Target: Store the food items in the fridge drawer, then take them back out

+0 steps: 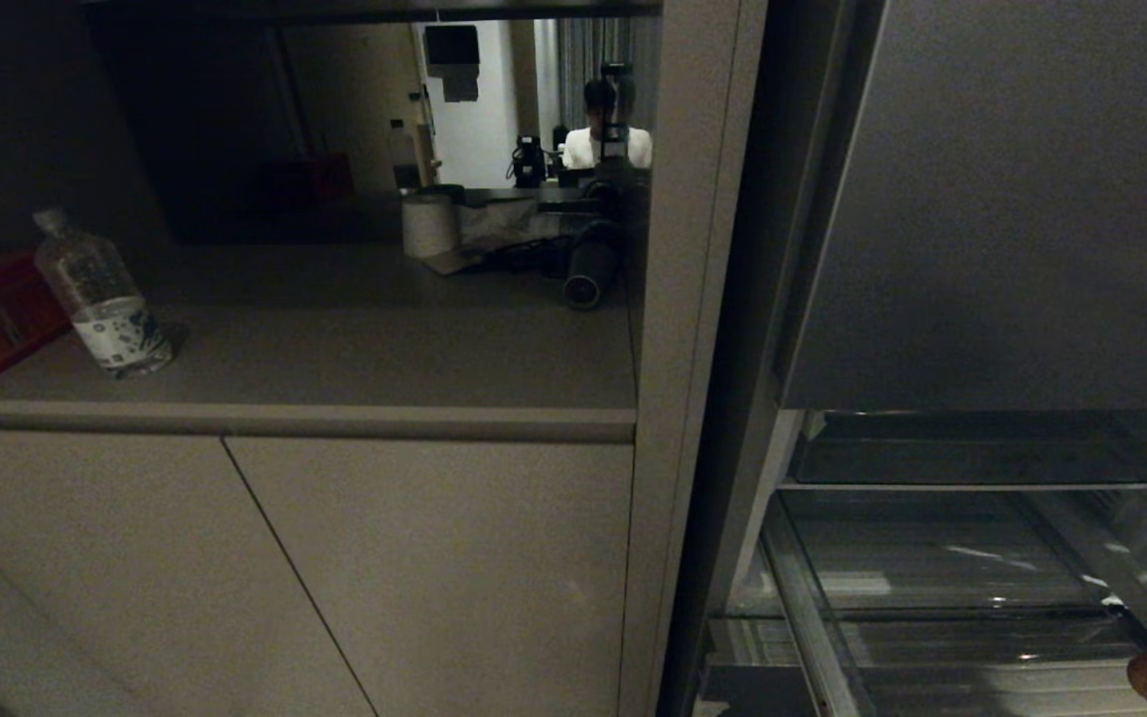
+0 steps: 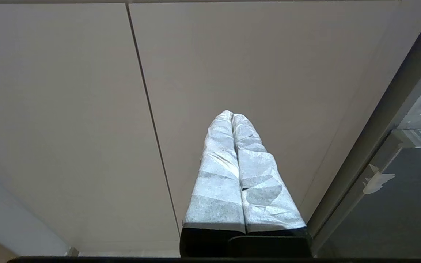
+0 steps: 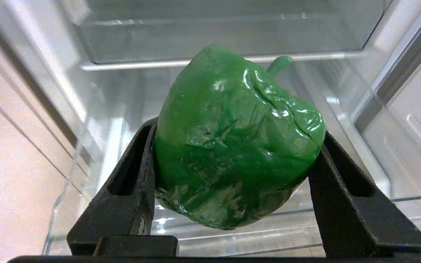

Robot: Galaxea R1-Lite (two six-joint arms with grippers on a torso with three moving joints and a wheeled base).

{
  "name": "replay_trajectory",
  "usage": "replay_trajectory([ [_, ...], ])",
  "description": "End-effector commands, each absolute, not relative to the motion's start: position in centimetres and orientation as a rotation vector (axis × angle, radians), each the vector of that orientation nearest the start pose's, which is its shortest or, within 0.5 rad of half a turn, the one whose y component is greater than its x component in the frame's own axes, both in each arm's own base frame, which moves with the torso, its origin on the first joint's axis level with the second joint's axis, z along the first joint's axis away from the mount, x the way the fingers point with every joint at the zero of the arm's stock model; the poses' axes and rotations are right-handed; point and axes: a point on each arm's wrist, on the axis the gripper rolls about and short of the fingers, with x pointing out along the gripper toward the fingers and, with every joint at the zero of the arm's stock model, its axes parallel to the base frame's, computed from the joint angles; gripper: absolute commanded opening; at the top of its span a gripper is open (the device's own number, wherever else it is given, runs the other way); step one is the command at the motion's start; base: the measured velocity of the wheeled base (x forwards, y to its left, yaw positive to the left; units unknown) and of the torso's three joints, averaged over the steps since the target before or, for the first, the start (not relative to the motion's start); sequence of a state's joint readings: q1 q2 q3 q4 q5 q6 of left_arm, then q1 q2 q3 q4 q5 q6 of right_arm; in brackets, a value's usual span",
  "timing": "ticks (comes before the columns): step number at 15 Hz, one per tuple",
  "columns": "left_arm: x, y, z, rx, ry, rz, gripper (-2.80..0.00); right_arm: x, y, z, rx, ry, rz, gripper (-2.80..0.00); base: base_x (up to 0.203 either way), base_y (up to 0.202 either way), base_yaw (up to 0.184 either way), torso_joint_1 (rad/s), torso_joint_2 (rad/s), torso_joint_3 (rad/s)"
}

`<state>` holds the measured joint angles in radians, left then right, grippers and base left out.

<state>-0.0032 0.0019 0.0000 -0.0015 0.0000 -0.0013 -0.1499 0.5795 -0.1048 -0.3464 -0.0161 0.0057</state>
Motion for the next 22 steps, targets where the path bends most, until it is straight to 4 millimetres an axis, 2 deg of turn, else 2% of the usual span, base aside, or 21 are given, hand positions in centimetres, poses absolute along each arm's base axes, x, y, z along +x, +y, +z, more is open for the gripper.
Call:
replay_trajectory([
  [1,-2.3,0.0,7.6,-0.002,0.002,-0.003,-2.8,0.9,-0.2,12.3,0.005,-0.038,-0.121,-2.8,0.0,0.0,0.0,0.0,0.0,0.0],
  [3,-2.3,0.0,7.6,-0.002,0.002,-0.003,-2.8,0.0,-0.1,10.5,0.003,-0.053,-0.102,-2.8,0.0,0.0,0.0,0.0,0.0,0.0],
  [8,-2.3,0.0,7.6,-0.002,0.002,-0.003,-2.8,-1.6,0.0,7.8,-0.062,0.006,-0.01,-2.8,0.0,0.0,0.0,0.0,0.0,0.0],
  [10,-2.3,0.0,7.6,0.0,0.002,-0.003,-2.8,-2.1,0.0,7.5,-0.073,-0.059,-0.003,-2.8,0.0,0.0,0.0,0.0,0.0,0.0],
  [22,-2.3,0.0,7.6,-0.002,0.002,-0.003,-2.8,-2.1,0.0,7.5,-0.058,-0.049,0.002,-2.8,0.0,0.0,0.0,0.0,0.0,0.0],
])
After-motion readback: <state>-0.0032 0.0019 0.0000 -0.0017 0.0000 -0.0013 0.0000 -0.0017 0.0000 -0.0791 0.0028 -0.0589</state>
